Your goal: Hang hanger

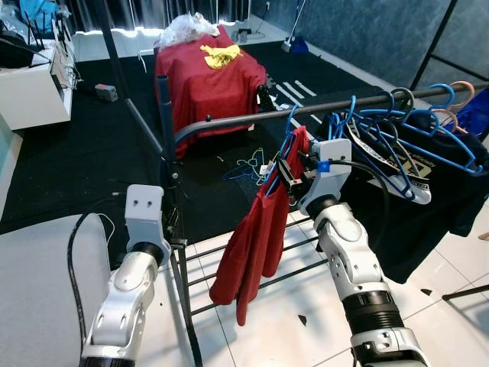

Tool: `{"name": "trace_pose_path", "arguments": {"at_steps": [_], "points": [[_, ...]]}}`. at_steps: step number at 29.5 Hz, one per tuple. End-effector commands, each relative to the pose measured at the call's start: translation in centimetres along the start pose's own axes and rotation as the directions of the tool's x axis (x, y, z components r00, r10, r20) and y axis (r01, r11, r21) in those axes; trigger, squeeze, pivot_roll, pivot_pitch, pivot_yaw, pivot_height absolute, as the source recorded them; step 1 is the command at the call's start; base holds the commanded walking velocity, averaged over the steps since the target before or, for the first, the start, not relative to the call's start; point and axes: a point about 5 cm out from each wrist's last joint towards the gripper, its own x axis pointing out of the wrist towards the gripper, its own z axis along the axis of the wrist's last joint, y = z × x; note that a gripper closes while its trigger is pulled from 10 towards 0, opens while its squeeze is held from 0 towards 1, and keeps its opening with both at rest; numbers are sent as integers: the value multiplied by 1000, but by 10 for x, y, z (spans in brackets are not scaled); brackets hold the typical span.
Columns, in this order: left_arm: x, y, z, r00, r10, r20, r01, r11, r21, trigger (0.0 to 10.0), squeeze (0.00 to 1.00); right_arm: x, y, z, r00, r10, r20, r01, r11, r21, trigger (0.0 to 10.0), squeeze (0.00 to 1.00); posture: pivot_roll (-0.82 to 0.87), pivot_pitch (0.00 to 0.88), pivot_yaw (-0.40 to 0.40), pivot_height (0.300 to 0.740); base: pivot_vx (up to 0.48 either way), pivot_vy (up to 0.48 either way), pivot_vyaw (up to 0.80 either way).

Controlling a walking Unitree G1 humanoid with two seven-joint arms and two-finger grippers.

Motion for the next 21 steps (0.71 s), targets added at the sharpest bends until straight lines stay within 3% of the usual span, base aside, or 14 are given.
{"name": "trace_pose_path", "arguments": {"at_steps": [1,4,8,9,12,13,21], "points": [[-8,-2,1,997,-71,16,71,997,-7,10000,0,0,-1,3,1000,-9,19,8,1000,3,10000,0,-28,89,-40,740,0,0,0],[-15,4,0,995,-98,18,98,995,25,10000,0,-1,-1,1,1000,-11,11,11,1000,2,10000,0,-23,91,-44,740,0,0,0],[-32,22,-9,986,-168,-21,169,975,147,10000,0,-3,-2,-3,1000,-17,2,17,1000,4,10000,0,-25,94,-47,740,0,0,0],[-35,23,-9,981,-192,-28,194,969,156,10000,0,-4,-3,-3,1000,-23,5,23,1000,9,10000,251,-25,94,-48,740,0,0,0],[-37,23,-9,978,-206,-29,208,965,157,10000,0,-4,-4,-3,1000,-28,8,28,1000,12,10000,251,-25,94,-48,740,0,0,0],[-41,22,-7,974,-226,-21,227,963,143,10000,0,-3,-6,-2,1000,-30,9,30,999,19,10000,1000,-26,99,-50,740,0,0,0],[-49,20,-4,972,-236,2,234,964,129,10000,0,4,-13,-2,999,-46,-14,46,998,39,10000,1000,-24,105,-56,740,0,0,0]]}}
